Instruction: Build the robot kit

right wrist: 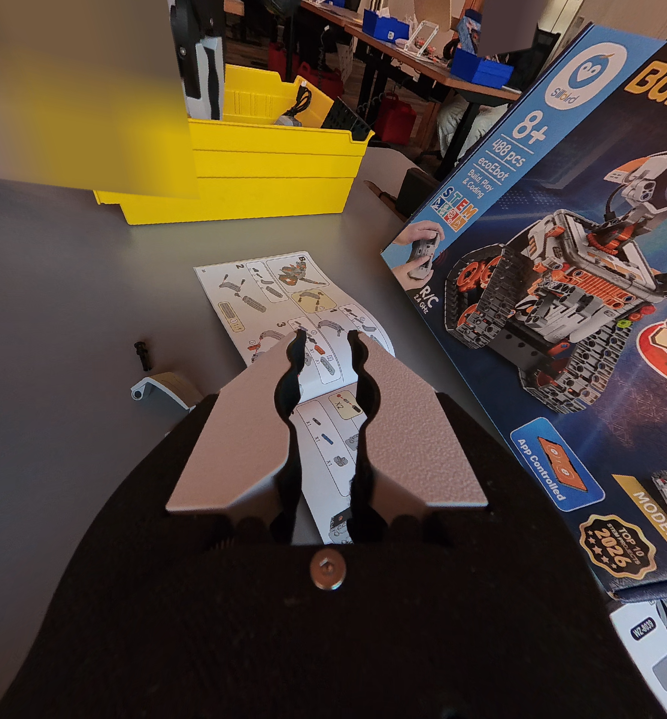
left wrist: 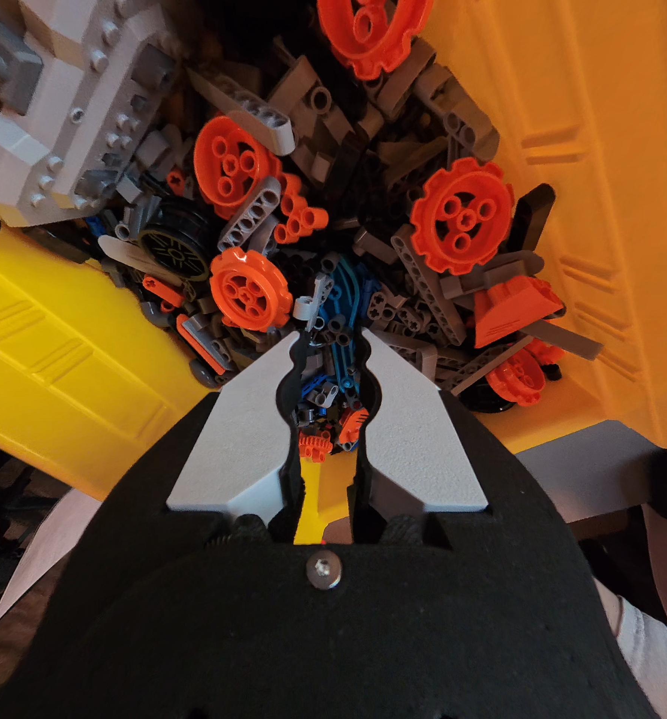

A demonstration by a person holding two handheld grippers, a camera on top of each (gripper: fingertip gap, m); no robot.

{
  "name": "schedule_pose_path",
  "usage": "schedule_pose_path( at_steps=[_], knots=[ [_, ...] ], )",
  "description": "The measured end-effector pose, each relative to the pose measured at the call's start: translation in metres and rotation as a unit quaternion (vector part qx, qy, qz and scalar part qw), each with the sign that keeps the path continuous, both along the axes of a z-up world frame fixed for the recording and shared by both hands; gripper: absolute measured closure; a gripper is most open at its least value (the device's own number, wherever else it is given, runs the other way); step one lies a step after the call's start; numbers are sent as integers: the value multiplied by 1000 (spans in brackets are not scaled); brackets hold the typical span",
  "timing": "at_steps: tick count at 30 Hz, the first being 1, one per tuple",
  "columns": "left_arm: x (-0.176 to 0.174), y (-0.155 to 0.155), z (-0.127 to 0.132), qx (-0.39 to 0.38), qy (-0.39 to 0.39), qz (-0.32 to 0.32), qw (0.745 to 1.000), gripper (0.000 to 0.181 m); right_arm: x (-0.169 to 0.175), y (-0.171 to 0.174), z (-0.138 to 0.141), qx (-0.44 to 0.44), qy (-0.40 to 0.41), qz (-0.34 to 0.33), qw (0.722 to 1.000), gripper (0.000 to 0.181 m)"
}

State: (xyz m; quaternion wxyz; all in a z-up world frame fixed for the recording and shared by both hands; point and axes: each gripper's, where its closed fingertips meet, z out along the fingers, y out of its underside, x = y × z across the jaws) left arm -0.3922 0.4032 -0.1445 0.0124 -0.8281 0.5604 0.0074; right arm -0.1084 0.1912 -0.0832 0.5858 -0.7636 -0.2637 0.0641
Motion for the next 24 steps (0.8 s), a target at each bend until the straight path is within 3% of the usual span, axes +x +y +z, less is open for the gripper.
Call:
schedule_pose_path(
  at_steps=[3,13,24],
  knots=[
    [-4,4,1,12,8,1,1000,166,0,0,0,0,1,0,1000,159],
    [-32,29,8,43,17,70,996,166,0,0,-1,-2,1,0,1000,159],
    [-3,11,15,12,-46,39,998,158,-1,0,-3,-5,-2,2,1000,159]
  ],
)
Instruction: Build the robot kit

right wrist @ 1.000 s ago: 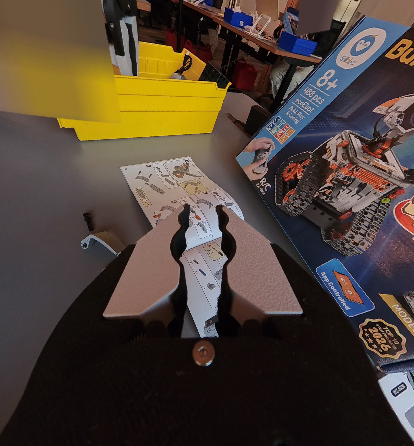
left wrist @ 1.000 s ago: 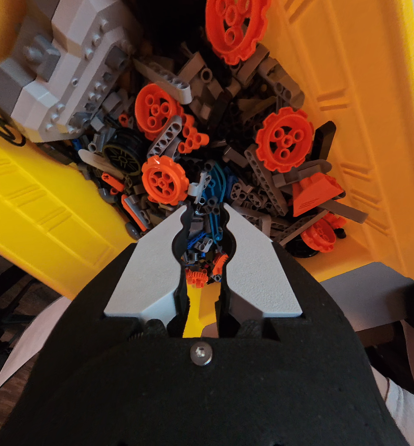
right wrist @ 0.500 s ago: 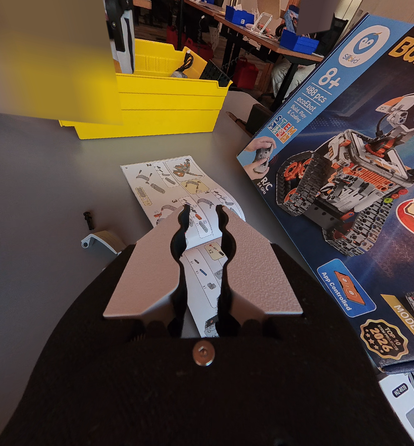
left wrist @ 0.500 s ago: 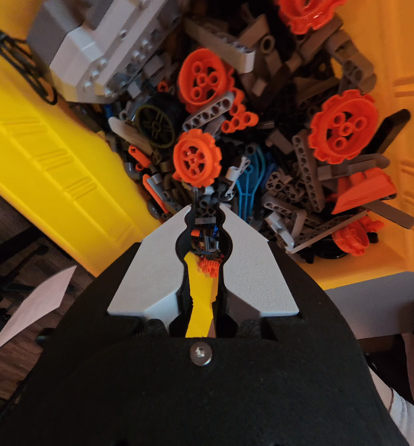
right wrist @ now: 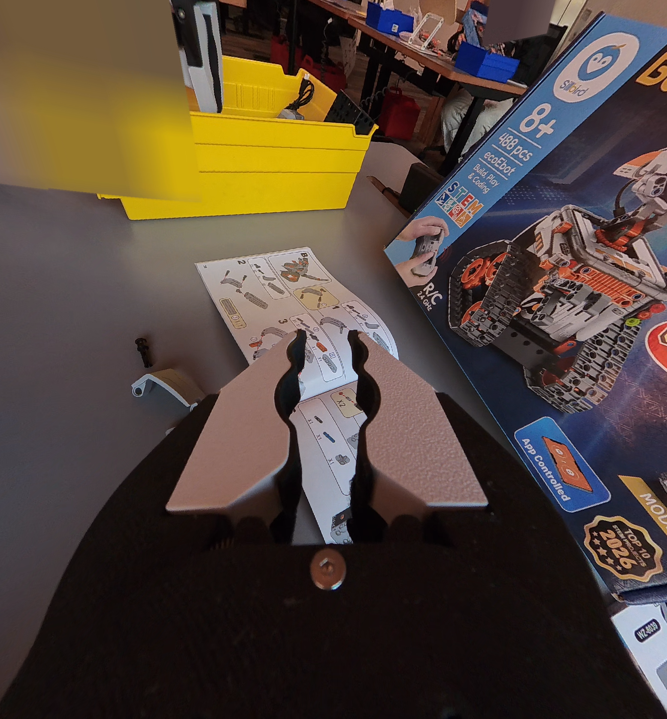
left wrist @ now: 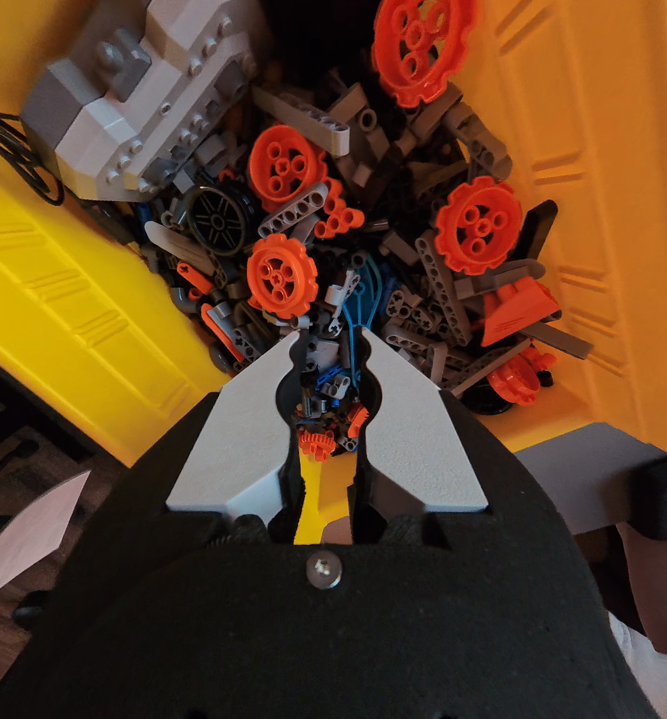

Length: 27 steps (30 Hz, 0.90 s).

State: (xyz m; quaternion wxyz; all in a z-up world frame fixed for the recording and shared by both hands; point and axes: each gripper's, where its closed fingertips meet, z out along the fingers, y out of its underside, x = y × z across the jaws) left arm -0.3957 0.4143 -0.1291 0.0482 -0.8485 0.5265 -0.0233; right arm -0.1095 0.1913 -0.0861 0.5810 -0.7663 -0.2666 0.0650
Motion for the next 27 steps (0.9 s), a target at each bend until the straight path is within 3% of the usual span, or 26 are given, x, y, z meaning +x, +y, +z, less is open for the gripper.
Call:
schedule_pose_path(
  at_steps=[9,14,18,22,27],
  knots=[
    [-25,22,-11,24,60,54,996,154,0,0,-1,-2,-2,1,1000,159],
    [-8,0,-2,-22,6,29,999,159,0,0,-2,-3,-4,1,1000,158],
    [3,-21,10,-43,-29,-11,999,149,0,0,-3,-4,-6,1,1000,159],
    [5,-32,32,-43,-91,-47,994,145,0,0,-2,-2,-6,1,1000,159],
    [16,-28,88,7,-231,-59,971,148,1,0,1,3,0,-1,1000,159]
  ],
)
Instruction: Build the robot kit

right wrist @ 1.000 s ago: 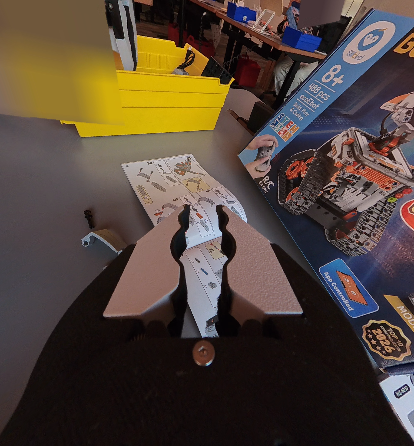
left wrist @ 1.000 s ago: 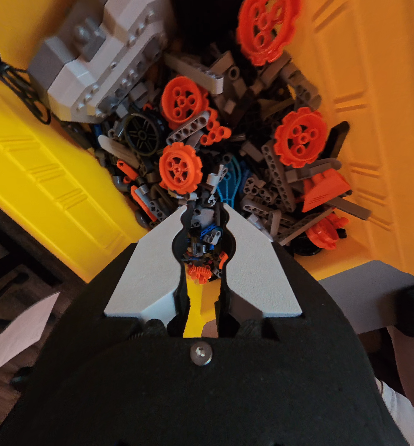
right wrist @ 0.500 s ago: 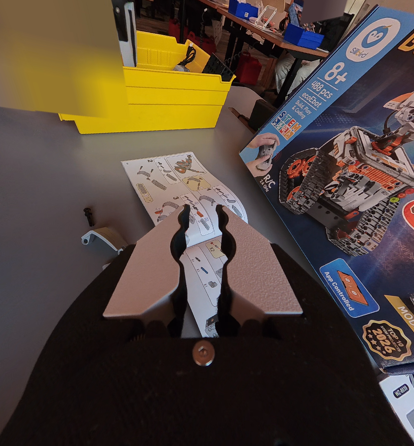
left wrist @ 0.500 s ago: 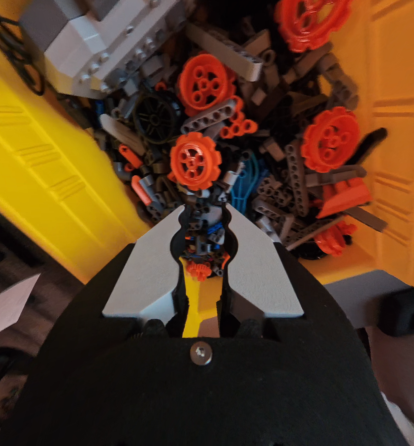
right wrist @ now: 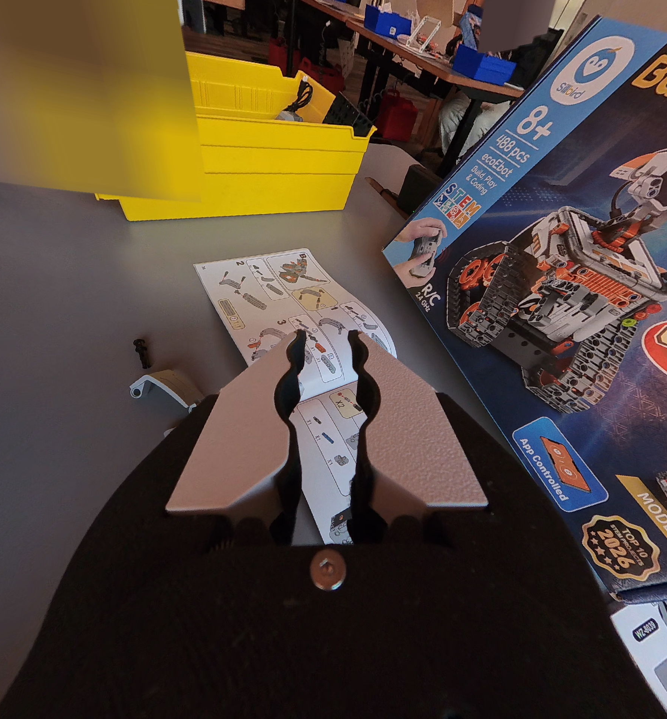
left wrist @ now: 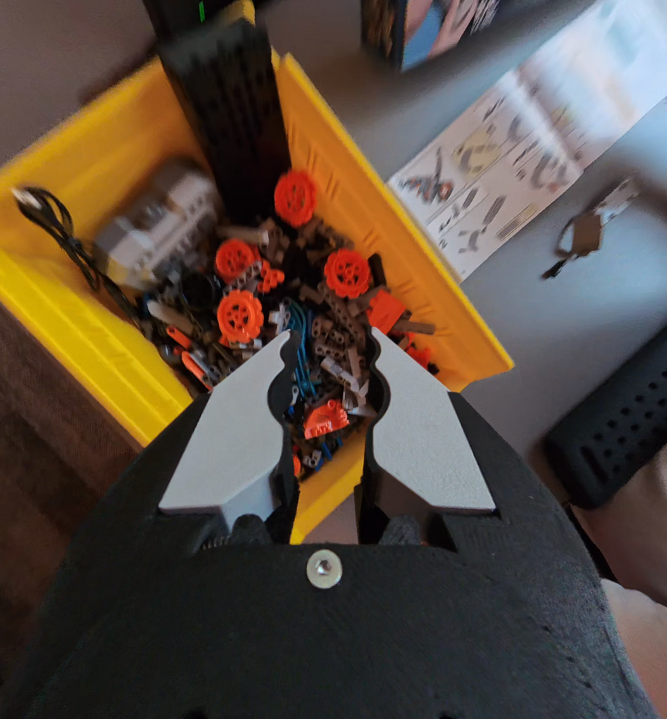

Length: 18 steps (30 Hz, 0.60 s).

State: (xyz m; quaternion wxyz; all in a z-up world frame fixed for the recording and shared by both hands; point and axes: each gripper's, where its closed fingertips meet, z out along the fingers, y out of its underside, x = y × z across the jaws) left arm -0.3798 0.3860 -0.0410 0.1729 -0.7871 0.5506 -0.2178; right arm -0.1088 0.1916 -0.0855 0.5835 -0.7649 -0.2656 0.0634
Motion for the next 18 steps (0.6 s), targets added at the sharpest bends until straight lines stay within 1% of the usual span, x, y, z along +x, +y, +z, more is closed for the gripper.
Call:
schedule_pose_path(
  at_steps=[3,6,7,8,10,11,12,13,14,15,16,17,18],
  knots=[
    [9,2,46,52,-108,-8,993,145,0,0,1,2,3,-1,1000,159],
    [12,-3,97,102,-230,-23,968,137,0,1,2,5,4,-2,1000,158],
    [11,-4,110,120,-261,-25,957,135,0,1,2,5,5,-3,1000,159],
    [9,-4,121,141,-286,-27,948,129,0,1,2,6,6,-3,1000,159],
    [7,1,135,196,-324,-18,925,108,0,1,2,6,7,-3,1000,159],
    [6,4,137,222,-339,-11,914,107,0,1,2,6,8,-3,1000,159],
    [7,3,138,245,-349,-18,904,108,0,1,2,6,8,-3,1000,158],
    [10,1,137,260,-347,-30,901,108,0,1,2,6,8,-3,1000,158],
    [12,-1,131,250,-332,-38,909,117,0,1,2,5,8,-3,1000,158],
    [15,-9,118,220,-308,-60,923,129,0,1,1,5,7,-3,1000,158],
    [18,-22,100,177,-280,-98,938,133,0,1,1,5,7,-3,1000,158],
    [19,-34,80,139,-243,-135,950,134,0,1,1,4,7,-3,1000,158],
    [18,-39,60,120,-198,-159,960,133,0,1,1,3,7,-2,1000,158]
  ],
)
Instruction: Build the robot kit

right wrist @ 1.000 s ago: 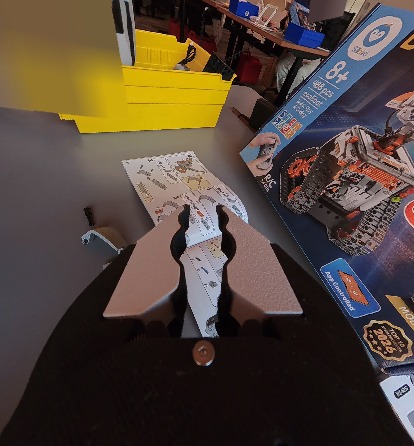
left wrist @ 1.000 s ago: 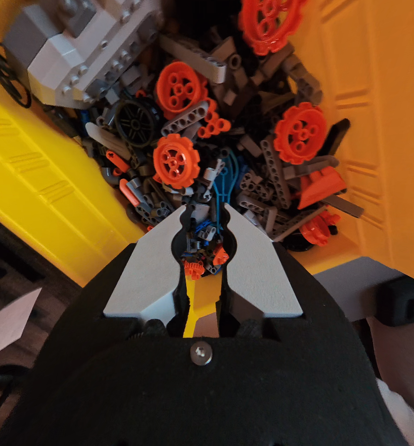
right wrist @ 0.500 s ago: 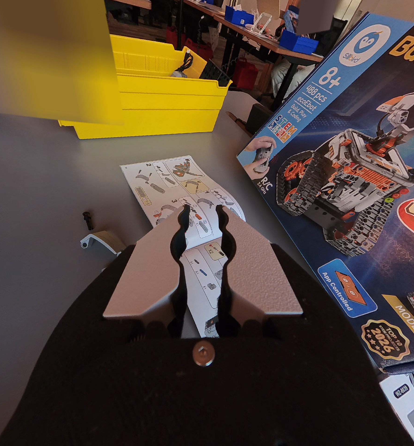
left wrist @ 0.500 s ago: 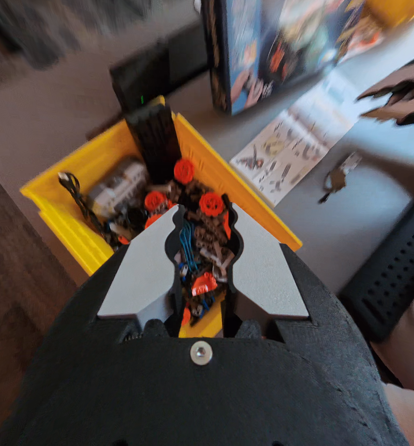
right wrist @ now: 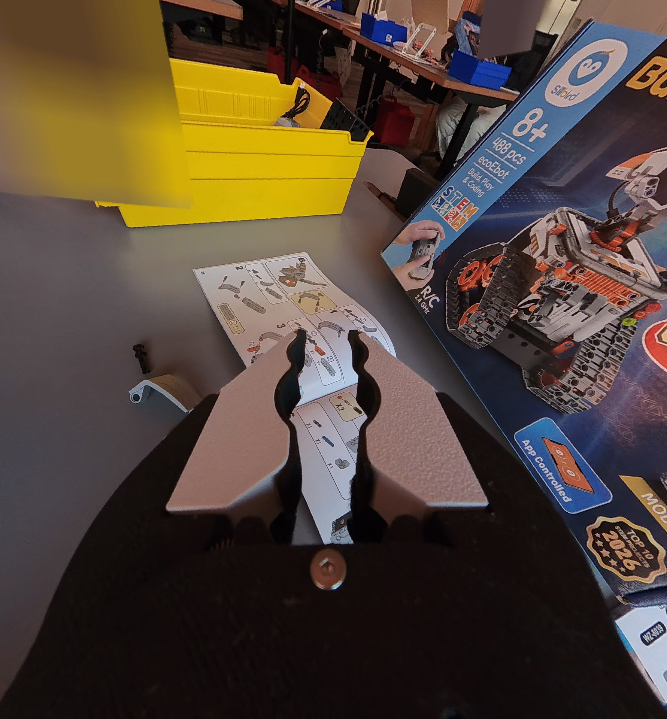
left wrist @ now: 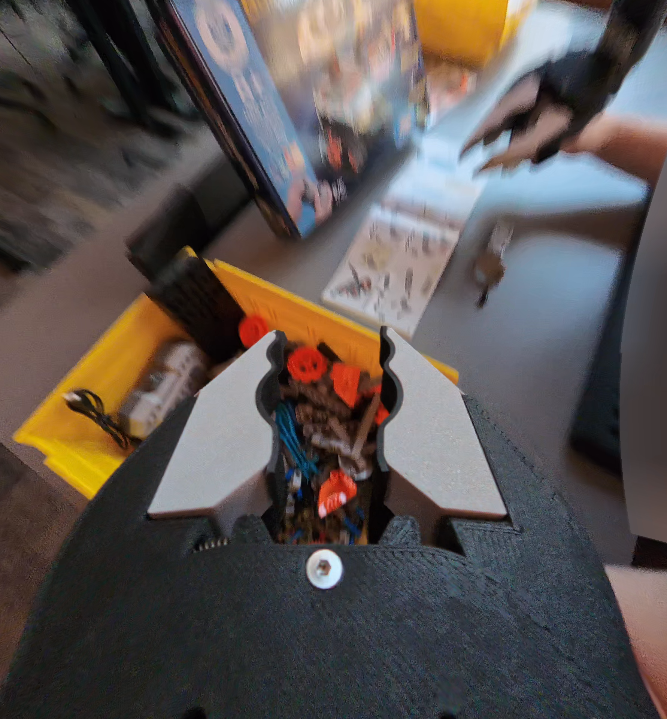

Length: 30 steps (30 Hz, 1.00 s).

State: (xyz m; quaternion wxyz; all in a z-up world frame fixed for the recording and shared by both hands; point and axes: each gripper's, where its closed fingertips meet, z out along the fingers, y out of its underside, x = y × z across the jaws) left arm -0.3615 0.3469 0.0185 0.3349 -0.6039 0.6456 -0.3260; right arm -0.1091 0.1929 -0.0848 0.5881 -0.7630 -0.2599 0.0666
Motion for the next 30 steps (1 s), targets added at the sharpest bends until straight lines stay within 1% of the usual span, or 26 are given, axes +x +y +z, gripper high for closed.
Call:
schedule_pose_path(
  at_steps=[2,3,4,6,8,11,13,17,24,30],
  knots=[
    [-6,-2,-43,1,111,-21,994,141,0,0,0,-1,-1,0,1000,158],
    [-8,-2,-60,2,157,-28,987,140,0,0,0,-1,0,0,1000,158],
    [-7,-1,-72,2,187,-31,982,141,0,0,0,-1,0,1,1000,158],
    [-2,-3,-89,-11,217,-51,975,145,0,-1,0,-1,-1,1,1000,158],
    [0,-4,-102,-28,241,-60,968,140,1,-1,0,-2,0,1,1000,158],
    [-6,2,-120,-25,287,-50,956,130,2,0,-1,-4,-1,0,1000,158],
    [-9,1,-126,-27,305,-53,951,134,2,-1,-1,-5,-1,1,1000,158],
    [-8,-1,-129,-28,312,-59,948,136,2,-1,-1,-5,-4,1,1000,158],
    [-8,-4,-136,-4,331,-75,941,141,2,-1,-2,-7,-5,1,1000,158],
    [-8,-1,-142,27,347,-77,934,143,2,-1,-3,-8,-7,2,1000,158]
  ],
)
